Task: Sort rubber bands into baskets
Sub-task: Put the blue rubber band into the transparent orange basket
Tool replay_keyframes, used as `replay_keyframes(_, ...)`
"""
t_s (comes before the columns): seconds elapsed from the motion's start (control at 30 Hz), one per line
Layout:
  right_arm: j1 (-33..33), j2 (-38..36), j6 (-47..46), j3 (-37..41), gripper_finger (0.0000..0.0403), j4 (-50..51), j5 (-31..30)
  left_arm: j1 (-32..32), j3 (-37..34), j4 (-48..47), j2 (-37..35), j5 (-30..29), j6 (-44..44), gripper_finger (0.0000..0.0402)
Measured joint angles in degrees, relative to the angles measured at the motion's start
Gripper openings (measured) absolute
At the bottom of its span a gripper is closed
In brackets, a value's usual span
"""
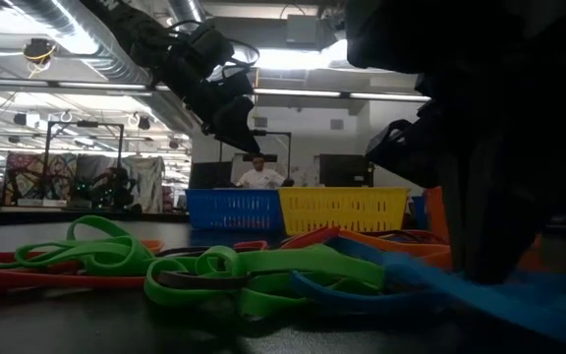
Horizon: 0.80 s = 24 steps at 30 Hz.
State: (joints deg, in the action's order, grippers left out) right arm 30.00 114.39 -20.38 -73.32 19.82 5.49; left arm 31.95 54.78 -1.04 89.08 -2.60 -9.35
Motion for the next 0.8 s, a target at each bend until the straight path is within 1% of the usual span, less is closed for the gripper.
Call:
replay_keyframes(0.27,-0.7,-3.5,-0.8,0.0,0.0005,4.1,0.4,0.0,0.0,0.0,0.0,0.0,0.0,0.0141)
replay_keyframes(0.47,-4.4,-7.7,1.3,0.0,0.0003,8.7,0.7,0.0,0.0,0.0,0.0,0.1,0.3,0.0141)
replay_keyframes(0.63,-9.4,-11.4,9.2,0.0,0.0002,10.3,0.5,-0.5,0.0,0.0,0.0,0.3,0.2,0.0141)
replay_keyframes(0.8,-16.2,-14.3,22.1,0.0,0.0001,10.1,-2.7,-2.1,0.0,0.1,-0.2,0.9,-2.7,0.0141)
